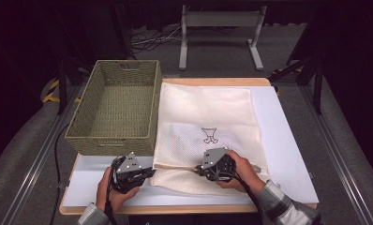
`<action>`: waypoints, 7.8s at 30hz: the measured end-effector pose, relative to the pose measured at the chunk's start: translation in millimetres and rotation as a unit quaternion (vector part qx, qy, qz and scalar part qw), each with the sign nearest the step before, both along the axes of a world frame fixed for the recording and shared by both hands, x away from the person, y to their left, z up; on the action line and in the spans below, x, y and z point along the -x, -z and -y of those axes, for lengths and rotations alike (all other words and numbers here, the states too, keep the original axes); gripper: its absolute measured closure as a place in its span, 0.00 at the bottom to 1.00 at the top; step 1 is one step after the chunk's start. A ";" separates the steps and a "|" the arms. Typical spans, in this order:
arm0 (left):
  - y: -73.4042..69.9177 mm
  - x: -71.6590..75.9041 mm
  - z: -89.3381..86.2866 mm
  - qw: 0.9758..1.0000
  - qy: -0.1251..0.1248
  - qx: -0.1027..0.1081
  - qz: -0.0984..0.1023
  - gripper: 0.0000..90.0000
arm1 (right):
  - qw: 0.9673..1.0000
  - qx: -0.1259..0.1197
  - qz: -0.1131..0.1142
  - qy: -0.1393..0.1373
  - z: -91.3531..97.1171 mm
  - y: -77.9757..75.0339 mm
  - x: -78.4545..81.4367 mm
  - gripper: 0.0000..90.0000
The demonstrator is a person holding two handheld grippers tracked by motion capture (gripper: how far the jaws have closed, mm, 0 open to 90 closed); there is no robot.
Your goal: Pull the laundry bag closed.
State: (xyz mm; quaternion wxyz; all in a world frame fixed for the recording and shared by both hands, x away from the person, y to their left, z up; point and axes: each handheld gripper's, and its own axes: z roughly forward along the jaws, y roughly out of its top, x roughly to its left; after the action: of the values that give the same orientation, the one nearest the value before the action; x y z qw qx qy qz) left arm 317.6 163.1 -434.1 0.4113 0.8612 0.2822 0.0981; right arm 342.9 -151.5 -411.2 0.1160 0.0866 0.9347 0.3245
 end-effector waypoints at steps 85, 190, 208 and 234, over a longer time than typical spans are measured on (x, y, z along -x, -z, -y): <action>0.2 -1.8 -5.7 1.000 -0.008 -0.009 -0.001 0.96 | 0.999 0.009 -0.009 0.039 51.3 0.1 8.5 0.92; 3.8 -2.8 -7.5 0.999 -0.003 -0.039 0.001 0.96 | 0.993 0.004 -0.019 0.116 138.5 -2.3 30.7 0.92; 4.1 -3.4 -8.2 0.999 -0.001 -0.041 -0.001 0.96 | 0.990 -0.003 -0.014 0.140 161.7 -6.9 34.3 0.92; 5.4 -3.0 -9.4 0.999 0.000 -0.046 -0.001 0.96 | 0.985 0.022 -0.011 0.173 179.7 -2.4 35.0 0.92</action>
State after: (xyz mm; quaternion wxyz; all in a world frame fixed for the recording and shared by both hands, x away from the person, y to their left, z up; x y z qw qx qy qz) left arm 320.6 172.5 -439.6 0.3707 0.8794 0.2776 0.1106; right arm 307.9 -331.2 -408.8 0.1619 0.2483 0.9138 0.2776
